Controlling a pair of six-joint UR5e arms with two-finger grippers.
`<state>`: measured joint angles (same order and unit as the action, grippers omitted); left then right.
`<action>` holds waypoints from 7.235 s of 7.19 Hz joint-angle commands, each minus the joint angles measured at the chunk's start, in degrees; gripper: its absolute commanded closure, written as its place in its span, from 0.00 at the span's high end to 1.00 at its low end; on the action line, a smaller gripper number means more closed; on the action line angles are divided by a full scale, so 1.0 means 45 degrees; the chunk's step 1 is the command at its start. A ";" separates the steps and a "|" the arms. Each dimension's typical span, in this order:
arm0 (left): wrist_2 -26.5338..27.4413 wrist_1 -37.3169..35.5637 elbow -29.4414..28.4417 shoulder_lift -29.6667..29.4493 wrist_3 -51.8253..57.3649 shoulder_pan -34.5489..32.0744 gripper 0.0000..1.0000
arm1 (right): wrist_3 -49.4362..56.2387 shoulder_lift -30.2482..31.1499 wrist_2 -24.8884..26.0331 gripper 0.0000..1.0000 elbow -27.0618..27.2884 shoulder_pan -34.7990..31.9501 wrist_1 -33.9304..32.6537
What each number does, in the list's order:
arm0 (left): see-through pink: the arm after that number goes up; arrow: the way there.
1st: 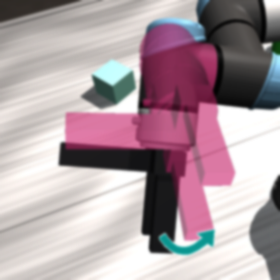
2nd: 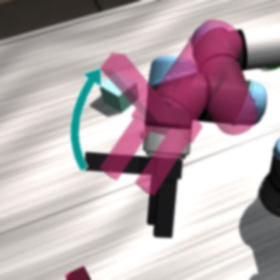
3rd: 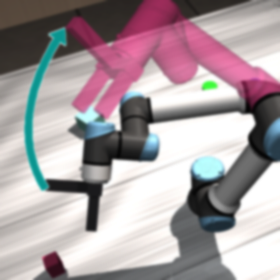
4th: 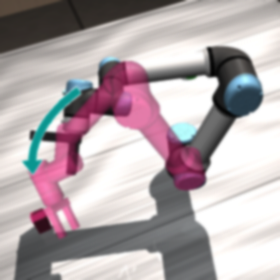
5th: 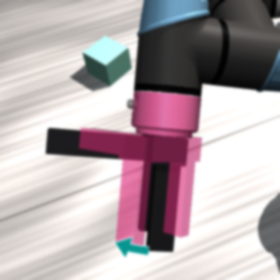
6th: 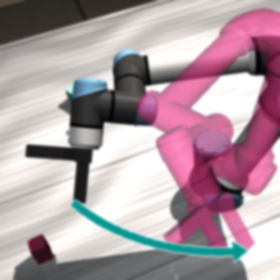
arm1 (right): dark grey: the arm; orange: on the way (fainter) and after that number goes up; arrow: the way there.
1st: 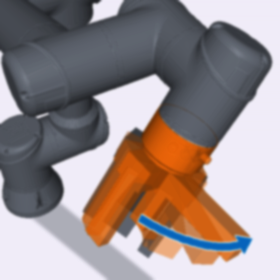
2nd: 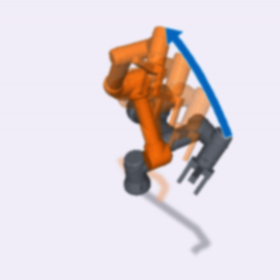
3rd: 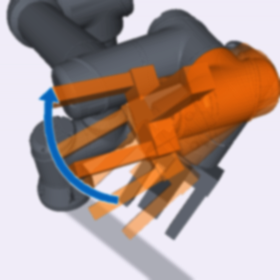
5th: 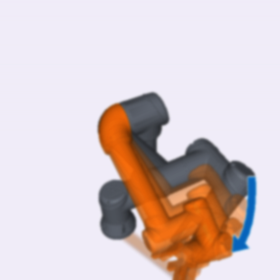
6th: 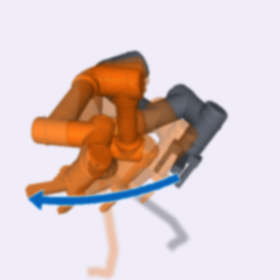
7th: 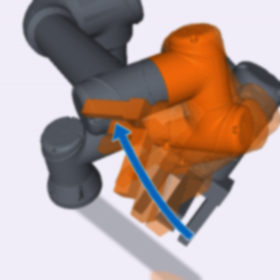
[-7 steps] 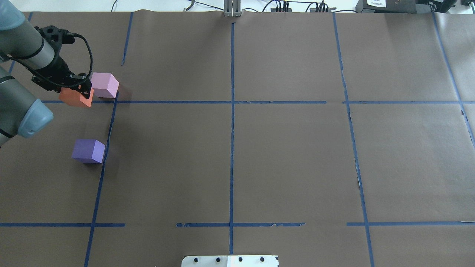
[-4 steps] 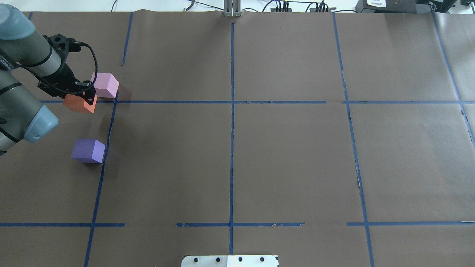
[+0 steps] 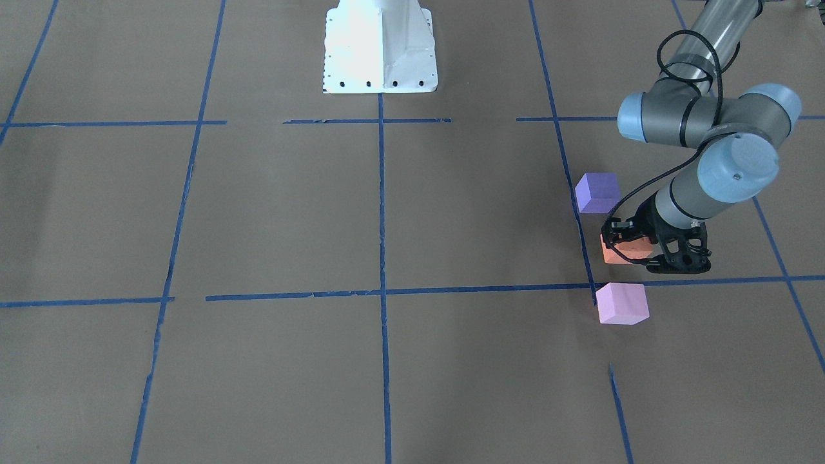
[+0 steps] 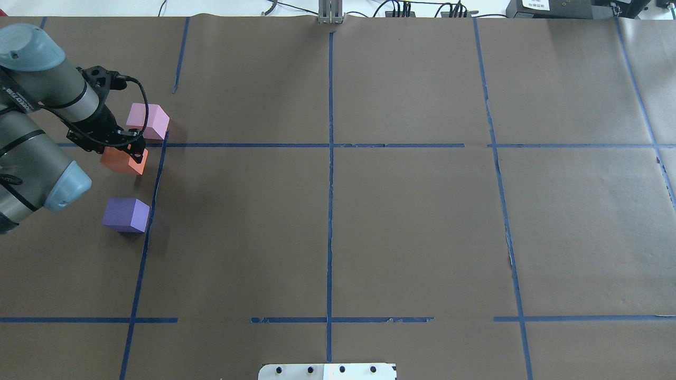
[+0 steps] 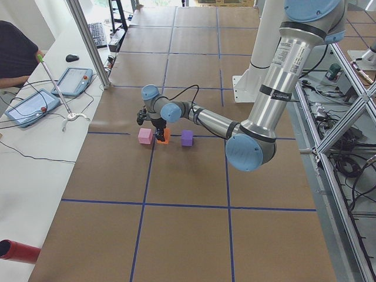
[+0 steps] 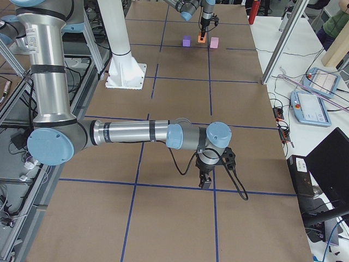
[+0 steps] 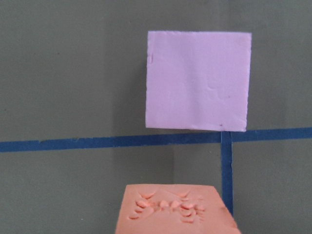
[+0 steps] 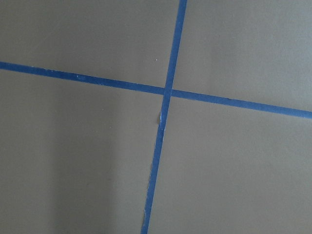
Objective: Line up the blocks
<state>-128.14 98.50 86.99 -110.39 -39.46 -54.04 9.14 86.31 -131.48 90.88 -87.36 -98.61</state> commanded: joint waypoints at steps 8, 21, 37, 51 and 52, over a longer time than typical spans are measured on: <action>-0.0919 0.0182 -0.0521 -0.0039 -0.0353 0.0232 0.29 | 0.0000 0.0000 0.0000 1.00 0.0000 0.0000 0.0000; -0.0860 0.0476 -0.0330 -0.0176 -0.1112 0.0214 1.00 | 0.0000 0.0000 0.0000 1.00 0.0000 0.0000 0.0000; -0.2456 0.1714 0.2233 0.5908 0.7147 -0.5900 1.00 | 0.0000 0.0000 0.0000 1.00 0.0000 0.0000 0.0000; -0.1505 -0.1283 0.2428 0.6406 0.8182 -0.7775 1.00 | 0.0000 0.0000 0.0000 1.00 0.0000 0.0000 0.0000; -0.1543 -0.1283 0.2544 0.6387 0.8182 -0.7814 1.00 | 0.0000 0.0000 0.0000 1.00 0.0000 0.0000 0.0000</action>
<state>-134.92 92.74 98.06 -81.66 -2.71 -88.98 9.14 86.31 -131.48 90.88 -87.36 -98.61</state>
